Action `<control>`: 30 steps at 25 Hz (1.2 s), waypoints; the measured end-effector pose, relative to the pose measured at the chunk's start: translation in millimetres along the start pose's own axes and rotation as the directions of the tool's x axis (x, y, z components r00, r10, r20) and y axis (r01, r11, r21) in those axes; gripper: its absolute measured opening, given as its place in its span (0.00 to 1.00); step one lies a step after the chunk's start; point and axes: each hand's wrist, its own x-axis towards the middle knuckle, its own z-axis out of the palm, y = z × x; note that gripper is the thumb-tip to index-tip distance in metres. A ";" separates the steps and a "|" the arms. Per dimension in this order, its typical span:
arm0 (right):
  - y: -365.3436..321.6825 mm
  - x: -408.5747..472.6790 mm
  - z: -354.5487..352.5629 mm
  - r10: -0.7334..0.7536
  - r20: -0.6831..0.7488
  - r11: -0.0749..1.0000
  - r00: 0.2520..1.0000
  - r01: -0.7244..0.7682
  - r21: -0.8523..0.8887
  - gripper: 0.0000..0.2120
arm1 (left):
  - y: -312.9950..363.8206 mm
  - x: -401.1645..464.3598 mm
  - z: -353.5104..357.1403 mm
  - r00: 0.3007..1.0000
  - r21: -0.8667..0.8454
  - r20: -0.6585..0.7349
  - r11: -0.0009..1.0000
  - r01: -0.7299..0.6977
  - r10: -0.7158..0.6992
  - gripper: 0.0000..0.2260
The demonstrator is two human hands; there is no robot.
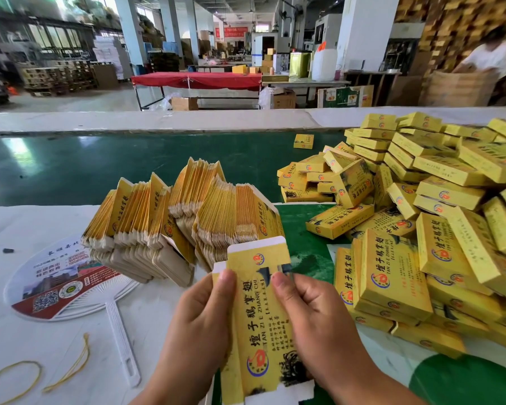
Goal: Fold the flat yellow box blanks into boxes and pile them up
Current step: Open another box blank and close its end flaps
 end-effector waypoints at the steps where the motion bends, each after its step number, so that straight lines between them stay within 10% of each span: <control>1: -0.4 -1.2 1.5 -0.010 0.011 1.000 1.000 0.010 -0.016 0.21 | -1.2 0.6 -0.7 0.999 0.027 -0.046 1.000 -0.013 0.014 0.19; 24: 5.1 1.5 3.0 -0.097 -0.017 0.995 0.995 0.097 0.005 0.23 | 7.0 4.3 1.6 0.998 0.090 -0.044 0.995 -0.048 0.053 0.10; 30: 3.4 -6.0 9.7 -0.154 0.122 0.988 0.981 0.156 -0.011 0.20 | 23.9 -10.0 -7.0 0.957 -0.055 0.236 0.981 0.187 -0.170 0.23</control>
